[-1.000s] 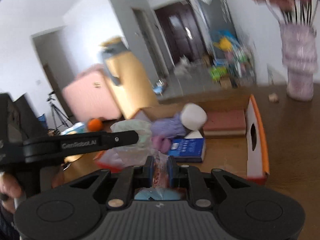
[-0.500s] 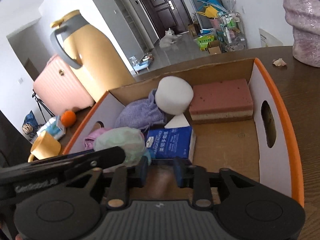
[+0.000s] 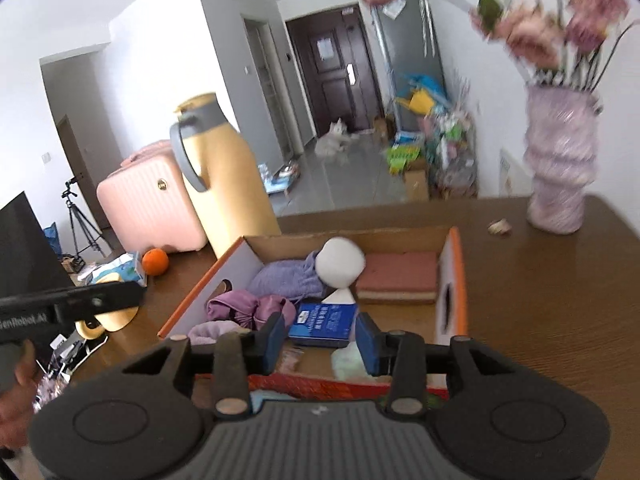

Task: Organize soft objects
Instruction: 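Open both grippers and withdraw them from the box over the table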

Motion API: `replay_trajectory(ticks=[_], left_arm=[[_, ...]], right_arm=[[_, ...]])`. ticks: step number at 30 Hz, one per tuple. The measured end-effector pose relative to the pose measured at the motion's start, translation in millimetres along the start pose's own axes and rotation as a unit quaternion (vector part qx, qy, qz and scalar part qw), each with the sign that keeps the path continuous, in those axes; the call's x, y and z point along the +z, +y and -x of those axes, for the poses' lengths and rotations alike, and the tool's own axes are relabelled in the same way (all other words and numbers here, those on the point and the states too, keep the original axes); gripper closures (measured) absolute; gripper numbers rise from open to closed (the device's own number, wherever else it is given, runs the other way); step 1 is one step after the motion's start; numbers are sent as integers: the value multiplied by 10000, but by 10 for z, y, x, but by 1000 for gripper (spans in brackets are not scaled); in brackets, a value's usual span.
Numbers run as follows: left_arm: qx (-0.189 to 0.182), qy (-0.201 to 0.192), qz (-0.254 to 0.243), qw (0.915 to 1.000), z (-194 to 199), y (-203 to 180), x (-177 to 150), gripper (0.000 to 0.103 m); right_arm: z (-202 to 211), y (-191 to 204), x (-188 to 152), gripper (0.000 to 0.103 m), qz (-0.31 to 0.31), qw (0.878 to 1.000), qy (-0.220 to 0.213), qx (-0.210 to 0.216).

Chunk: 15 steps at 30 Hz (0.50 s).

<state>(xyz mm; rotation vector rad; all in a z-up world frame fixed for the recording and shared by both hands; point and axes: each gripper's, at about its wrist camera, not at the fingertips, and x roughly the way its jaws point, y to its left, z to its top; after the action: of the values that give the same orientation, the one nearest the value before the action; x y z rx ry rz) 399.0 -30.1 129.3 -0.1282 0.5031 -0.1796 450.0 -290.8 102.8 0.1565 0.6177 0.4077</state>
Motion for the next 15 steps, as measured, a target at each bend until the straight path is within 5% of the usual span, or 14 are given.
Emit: replay_trajectory(ticks=[7, 11, 15], left_arm=[[252, -357, -173, 9989, 554, -108, -187, 36], [827, -950, -523, 9907, 891, -259, -430, 29], [829, -1248, -675, 9864, 1272, -373, -807, 24]], right_arm=[[643, 96, -157, 60, 205, 9992, -307, -125], [921, 199, -295, 48, 354, 9973, -610, -223], [1295, 305, -619, 41, 593, 9902, -1173, -472]])
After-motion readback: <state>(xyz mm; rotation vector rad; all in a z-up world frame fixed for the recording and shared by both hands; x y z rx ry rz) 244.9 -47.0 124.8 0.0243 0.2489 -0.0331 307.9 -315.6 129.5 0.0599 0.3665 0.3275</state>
